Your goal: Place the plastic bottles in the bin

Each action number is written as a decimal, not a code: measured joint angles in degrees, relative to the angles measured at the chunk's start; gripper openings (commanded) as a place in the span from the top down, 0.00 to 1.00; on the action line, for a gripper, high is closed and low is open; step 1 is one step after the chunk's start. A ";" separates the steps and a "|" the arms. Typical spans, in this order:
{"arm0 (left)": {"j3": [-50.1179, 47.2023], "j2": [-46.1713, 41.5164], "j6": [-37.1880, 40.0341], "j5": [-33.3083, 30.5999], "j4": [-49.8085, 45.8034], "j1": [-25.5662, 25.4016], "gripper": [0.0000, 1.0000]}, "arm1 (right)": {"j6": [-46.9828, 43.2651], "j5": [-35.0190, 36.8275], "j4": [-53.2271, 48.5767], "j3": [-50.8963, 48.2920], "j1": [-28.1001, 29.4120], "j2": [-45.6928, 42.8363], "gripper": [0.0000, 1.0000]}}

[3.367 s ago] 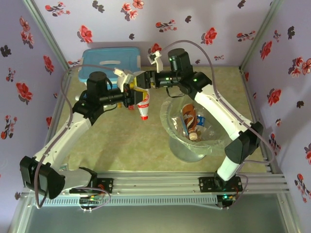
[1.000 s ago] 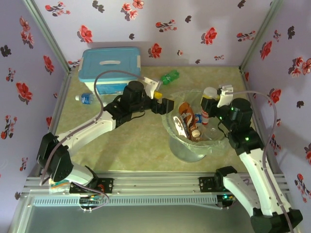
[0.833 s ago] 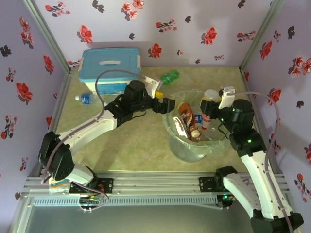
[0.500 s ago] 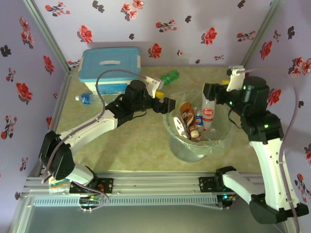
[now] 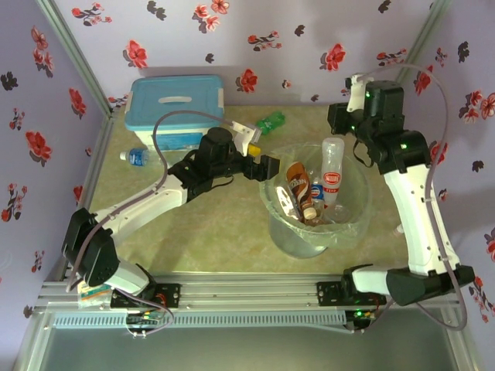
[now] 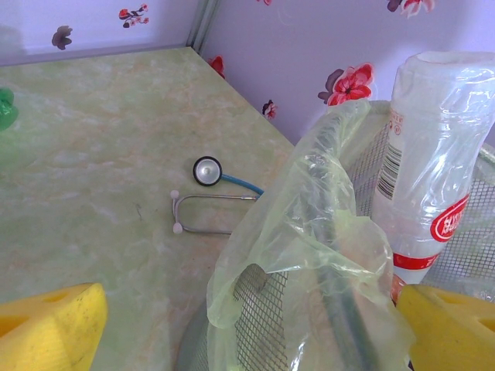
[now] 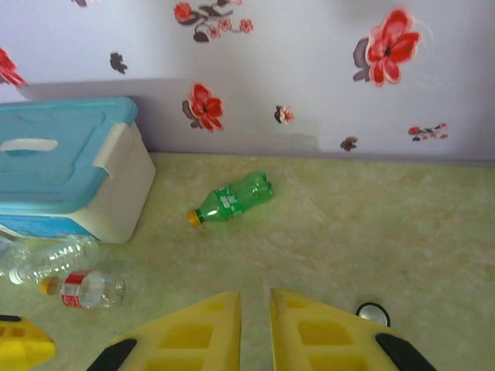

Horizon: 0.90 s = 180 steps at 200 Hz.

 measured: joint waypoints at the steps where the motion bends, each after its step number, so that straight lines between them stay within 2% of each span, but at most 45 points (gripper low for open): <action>1: 0.00 0.00 0.00 0.00 0.00 0.00 0.04 | 0.00 -0.02 0.00 -0.13 0.00 0.00 0.84; 22: 0.11 0.20 0.00 0.00 0.00 0.00 0.04 | 0.68 -1.03 0.94 -8.17 0.07 -3.48 0.85; 48: 0.39 0.52 0.00 0.00 0.02 0.00 0.04 | 2.89 -1.53 4.94 -20.55 0.31 -12.28 0.87; 82: 0.76 0.83 0.00 -0.02 0.02 -0.02 0.04 | 4.85 -1.79 6.03 -25.31 0.48 -22.43 0.87; 102: 0.81 0.87 -0.07 -0.02 0.02 -0.04 0.04 | 5.18 -2.51 5.77 -24.63 0.48 -21.31 0.85; 125: 0.85 1.01 -0.72 -0.39 0.13 -0.04 0.02 | 5.27 -3.19 5.79 -22.23 0.48 -16.92 0.79; 166: 2.75 1.60 -0.83 -2.43 -0.24 0.09 0.00 | 5.46 -5.97 7.56 -19.67 0.48 -9.86 0.75; 180: 3.67 1.60 -0.81 -3.02 -0.59 0.48 0.00 | 5.68 -6.49 8.11 -19.50 0.48 -9.44 0.65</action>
